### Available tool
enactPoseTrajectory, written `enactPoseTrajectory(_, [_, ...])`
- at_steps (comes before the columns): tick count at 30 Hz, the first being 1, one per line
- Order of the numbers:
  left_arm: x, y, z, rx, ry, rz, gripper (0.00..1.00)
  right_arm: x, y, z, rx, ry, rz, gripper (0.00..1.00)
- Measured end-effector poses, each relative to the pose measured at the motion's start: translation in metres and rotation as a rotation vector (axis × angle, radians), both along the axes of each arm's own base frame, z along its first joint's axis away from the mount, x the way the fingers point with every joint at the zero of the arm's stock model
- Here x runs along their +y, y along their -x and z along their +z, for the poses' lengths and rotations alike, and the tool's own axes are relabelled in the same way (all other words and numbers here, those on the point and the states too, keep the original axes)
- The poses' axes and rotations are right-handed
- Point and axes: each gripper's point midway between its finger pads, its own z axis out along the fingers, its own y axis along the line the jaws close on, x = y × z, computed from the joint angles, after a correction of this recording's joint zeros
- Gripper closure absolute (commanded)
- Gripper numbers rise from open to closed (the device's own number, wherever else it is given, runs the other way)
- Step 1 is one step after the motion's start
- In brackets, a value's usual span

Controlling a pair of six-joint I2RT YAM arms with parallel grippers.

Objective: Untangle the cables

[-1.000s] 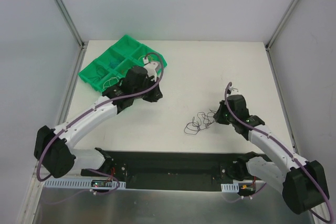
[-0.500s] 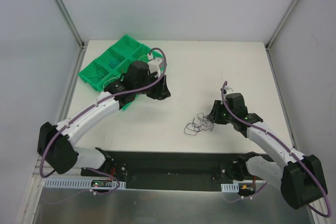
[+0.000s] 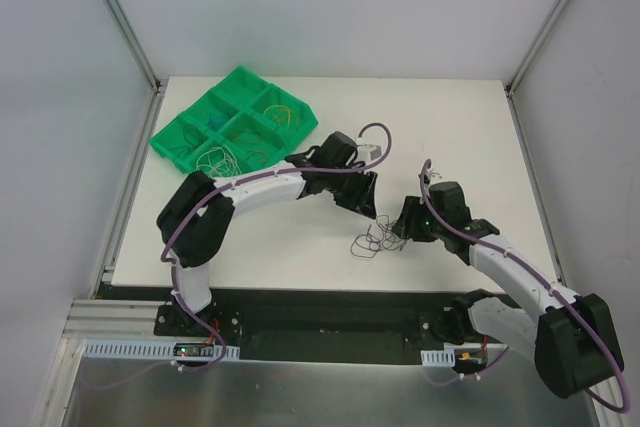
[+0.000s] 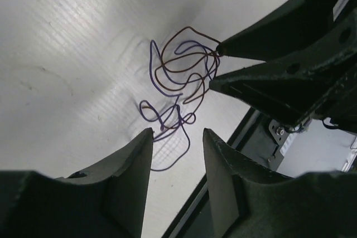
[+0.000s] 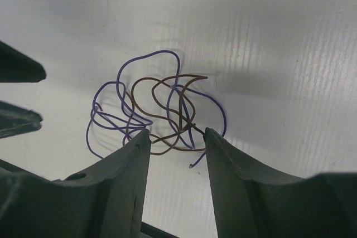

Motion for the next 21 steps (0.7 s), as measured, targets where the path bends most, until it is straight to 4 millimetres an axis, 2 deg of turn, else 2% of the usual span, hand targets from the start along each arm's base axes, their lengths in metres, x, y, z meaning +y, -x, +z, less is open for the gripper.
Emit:
enactPoseTrajectory(3, [-0.011,-0.007,-0.009,0.001,0.0,-0.007,0.55,0.0,0.003,-0.003,0.01,-0.001,0.0,0.53])
enactPoseTrajectory(7, [-0.012,-0.006,-0.022,0.02,-0.02,-0.008,0.54,-0.001,0.005,-0.005,0.011,-0.003,0.001,0.53])
enactPoseTrajectory(12, [-0.016,0.001,-0.034,0.038,-0.04,-0.025,0.62,-0.001,0.005,-0.005,0.01,-0.005,-0.001,0.53])
enactPoseTrajectory(16, [-0.022,0.013,-0.045,0.054,-0.054,-0.051,0.74,0.0,0.004,-0.005,0.003,-0.015,-0.006,0.52])
enactPoseTrajectory(18, [-0.023,0.017,-0.051,0.067,-0.063,-0.06,0.8,0.001,0.005,-0.007,0.009,-0.02,-0.008,0.45])
enactPoseTrajectory(21, [-0.023,0.017,-0.055,0.071,-0.07,-0.063,1.0,0.003,0.004,-0.01,0.014,-0.037,-0.016,0.44])
